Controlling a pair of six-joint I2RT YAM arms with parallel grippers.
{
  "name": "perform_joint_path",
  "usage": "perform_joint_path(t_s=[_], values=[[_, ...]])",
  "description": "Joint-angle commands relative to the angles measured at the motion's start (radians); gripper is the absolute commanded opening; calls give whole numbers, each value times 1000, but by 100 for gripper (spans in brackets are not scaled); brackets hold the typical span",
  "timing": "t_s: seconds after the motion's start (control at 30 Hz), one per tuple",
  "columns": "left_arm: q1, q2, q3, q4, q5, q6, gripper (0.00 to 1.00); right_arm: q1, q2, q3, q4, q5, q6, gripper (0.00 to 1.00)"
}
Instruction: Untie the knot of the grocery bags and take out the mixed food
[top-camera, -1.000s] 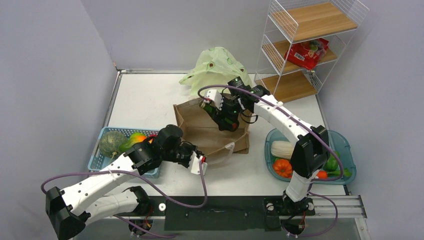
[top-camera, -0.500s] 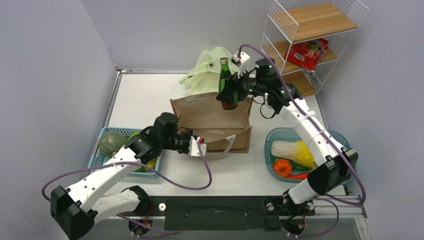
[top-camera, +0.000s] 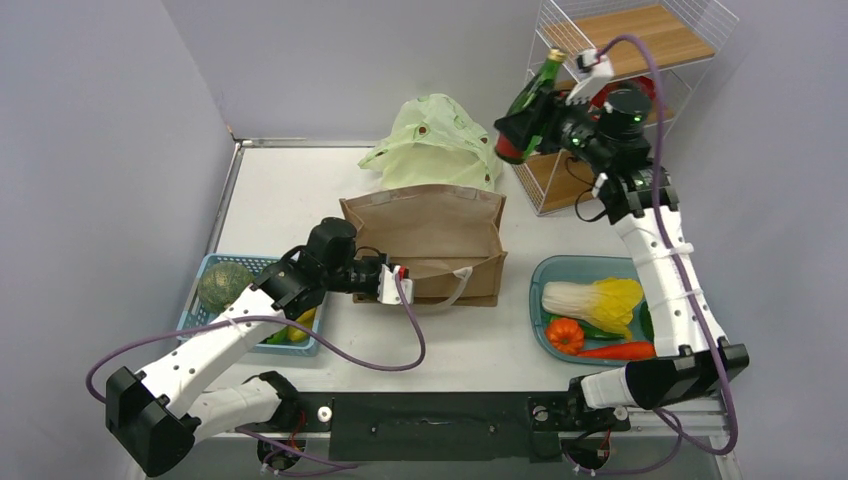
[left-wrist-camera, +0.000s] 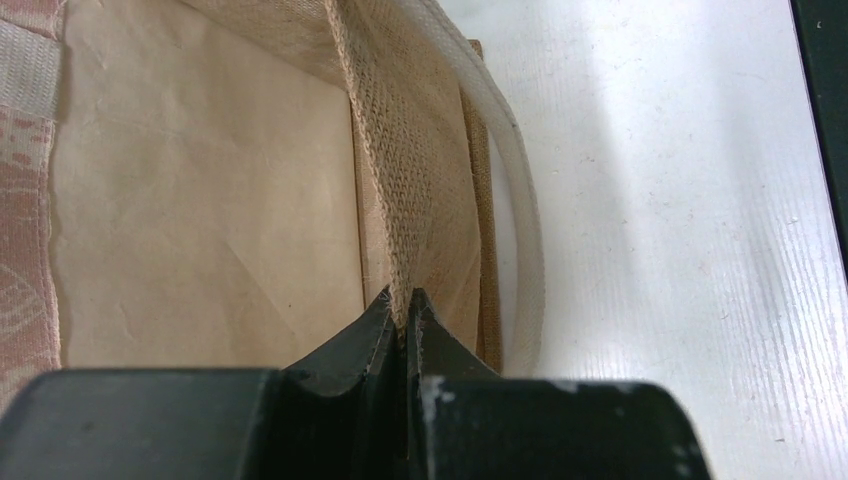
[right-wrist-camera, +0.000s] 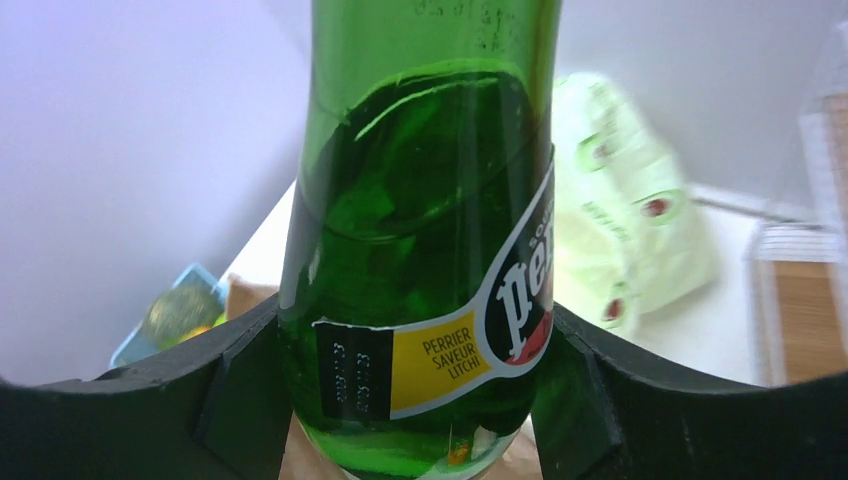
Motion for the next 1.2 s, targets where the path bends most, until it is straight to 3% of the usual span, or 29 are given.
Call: perform_joint_path(t_s=[0.0, 0.3, 0.4, 0.63, 1.17], values=[[13, 18, 50, 6, 31, 18, 0, -120, -154, 120, 204, 70, 49, 0], [15, 54, 79, 4, 35, 34, 0, -399, -187, 158, 174, 320, 33, 0], [14, 63, 92, 6, 32, 31, 0, -406, -114, 276, 132, 415, -59, 0], [15, 75, 105, 9, 26, 30, 0, -408, 89, 550, 98, 533, -85, 0], [19, 47, 70, 22, 0, 20, 0, -326, 364, 706, 237, 607, -213, 0]])
